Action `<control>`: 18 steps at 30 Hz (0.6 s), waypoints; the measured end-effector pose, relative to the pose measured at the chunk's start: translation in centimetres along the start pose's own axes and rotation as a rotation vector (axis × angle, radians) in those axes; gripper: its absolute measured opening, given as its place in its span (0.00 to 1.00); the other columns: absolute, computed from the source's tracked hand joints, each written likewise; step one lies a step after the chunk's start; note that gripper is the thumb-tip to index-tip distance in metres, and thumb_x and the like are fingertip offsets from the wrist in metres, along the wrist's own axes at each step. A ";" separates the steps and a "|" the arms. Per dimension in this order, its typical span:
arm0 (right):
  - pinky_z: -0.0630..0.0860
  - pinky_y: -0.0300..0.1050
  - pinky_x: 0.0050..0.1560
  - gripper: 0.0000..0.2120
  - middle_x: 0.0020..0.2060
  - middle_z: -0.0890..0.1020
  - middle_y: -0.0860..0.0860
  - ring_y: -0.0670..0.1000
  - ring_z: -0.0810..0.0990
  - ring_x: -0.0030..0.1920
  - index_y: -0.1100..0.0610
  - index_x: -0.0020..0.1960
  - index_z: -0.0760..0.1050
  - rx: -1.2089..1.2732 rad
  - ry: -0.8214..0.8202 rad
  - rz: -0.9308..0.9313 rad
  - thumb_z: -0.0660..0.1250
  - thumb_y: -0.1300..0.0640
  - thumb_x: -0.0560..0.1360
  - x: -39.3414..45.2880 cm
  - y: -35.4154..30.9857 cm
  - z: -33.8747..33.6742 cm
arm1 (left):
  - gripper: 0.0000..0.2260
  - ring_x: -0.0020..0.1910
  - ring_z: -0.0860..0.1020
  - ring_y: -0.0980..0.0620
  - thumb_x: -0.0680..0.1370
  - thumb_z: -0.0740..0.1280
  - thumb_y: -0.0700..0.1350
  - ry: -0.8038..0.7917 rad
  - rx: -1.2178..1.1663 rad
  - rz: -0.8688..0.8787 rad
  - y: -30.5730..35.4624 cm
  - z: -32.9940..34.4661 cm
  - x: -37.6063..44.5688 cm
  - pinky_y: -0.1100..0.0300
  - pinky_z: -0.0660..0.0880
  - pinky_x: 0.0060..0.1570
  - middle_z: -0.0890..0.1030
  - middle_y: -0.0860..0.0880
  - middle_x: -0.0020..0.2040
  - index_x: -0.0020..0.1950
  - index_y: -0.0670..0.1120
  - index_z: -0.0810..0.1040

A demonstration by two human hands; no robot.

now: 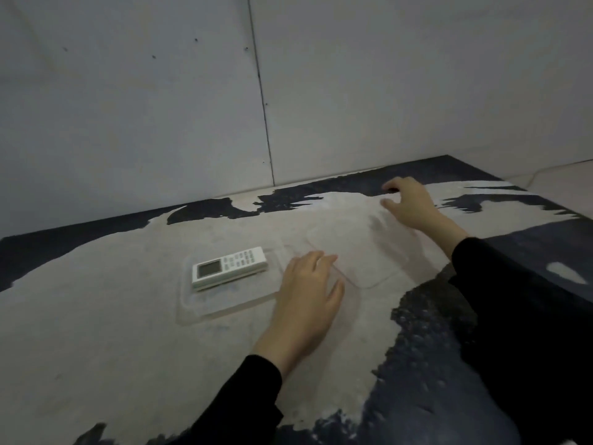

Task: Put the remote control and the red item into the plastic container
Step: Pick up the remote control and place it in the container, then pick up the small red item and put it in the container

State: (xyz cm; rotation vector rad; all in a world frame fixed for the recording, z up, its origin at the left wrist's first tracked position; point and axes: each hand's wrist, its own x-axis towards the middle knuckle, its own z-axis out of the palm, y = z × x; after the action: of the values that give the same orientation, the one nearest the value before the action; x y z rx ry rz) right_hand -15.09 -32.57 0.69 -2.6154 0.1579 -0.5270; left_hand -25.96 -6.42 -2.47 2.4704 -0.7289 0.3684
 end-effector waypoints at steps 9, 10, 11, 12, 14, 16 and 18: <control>0.70 0.58 0.63 0.19 0.64 0.75 0.62 0.65 0.71 0.64 0.60 0.66 0.69 -0.175 -0.102 0.110 0.58 0.57 0.77 6.1 6.5 1.1 | 0.16 0.64 0.74 0.47 0.76 0.58 0.49 -0.028 0.276 0.098 -0.2 1.4 -0.6 0.53 0.46 0.73 0.79 0.46 0.60 0.60 0.47 0.76; 0.73 0.56 0.59 0.15 0.59 0.79 0.63 0.64 0.75 0.59 0.60 0.60 0.74 -0.187 -0.087 0.099 0.58 0.58 0.76 6.2 6.5 1.3 | 0.15 0.61 0.75 0.48 0.76 0.58 0.49 -0.023 0.268 0.098 -0.1 1.3 -0.6 0.53 0.46 0.72 0.80 0.48 0.57 0.59 0.48 0.77; 0.75 0.55 0.54 0.13 0.54 0.81 0.63 0.64 0.77 0.54 0.61 0.54 0.77 -0.198 -0.064 0.084 0.58 0.59 0.75 6.2 6.5 1.5 | 0.14 0.58 0.77 0.50 0.76 0.58 0.50 -0.016 0.252 0.099 -0.1 1.3 -0.6 0.54 0.46 0.72 0.81 0.49 0.55 0.58 0.49 0.77; 0.75 0.55 0.52 0.11 0.50 0.82 0.63 0.64 0.78 0.51 0.62 0.50 0.78 -0.211 -0.047 0.070 0.59 0.60 0.75 6.2 6.3 1.6 | 0.13 0.56 0.77 0.52 0.76 0.59 0.50 -0.012 0.235 0.099 -0.1 1.2 -0.6 0.54 0.46 0.72 0.81 0.50 0.54 0.57 0.49 0.77; 0.75 0.54 0.51 0.09 0.48 0.82 0.64 0.64 0.79 0.50 0.63 0.46 0.78 -0.206 -0.024 0.056 0.60 0.61 0.75 6.0 6.1 1.7 | 0.13 0.55 0.77 0.53 0.77 0.59 0.50 -0.011 0.216 0.092 -0.1 1.3 -0.5 0.53 0.46 0.72 0.81 0.51 0.53 0.57 0.49 0.78; 0.75 0.53 0.51 0.10 0.48 0.82 0.65 0.65 0.78 0.50 0.65 0.45 0.78 -0.160 -0.016 0.062 0.61 0.61 0.76 5.5 6.0 1.9 | 0.13 0.55 0.77 0.53 0.77 0.59 0.50 -0.014 0.223 0.095 -0.2 1.3 -0.6 0.53 0.46 0.72 0.81 0.51 0.53 0.57 0.49 0.77; 0.74 0.51 0.52 0.09 0.49 0.82 0.65 0.65 0.79 0.51 0.67 0.46 0.79 -0.092 0.002 0.076 0.62 0.63 0.75 4.6 5.4 1.7 | 0.13 0.55 0.78 0.52 0.76 0.59 0.49 -0.020 0.224 0.099 -0.2 1.4 -0.6 0.53 0.45 0.72 0.81 0.51 0.53 0.58 0.49 0.77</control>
State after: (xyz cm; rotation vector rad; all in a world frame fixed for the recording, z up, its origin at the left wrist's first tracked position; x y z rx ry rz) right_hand -10.36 -37.57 -1.67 -2.6854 0.2875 -0.5068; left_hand -26.17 -6.77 -3.91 2.6563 -0.8622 0.4871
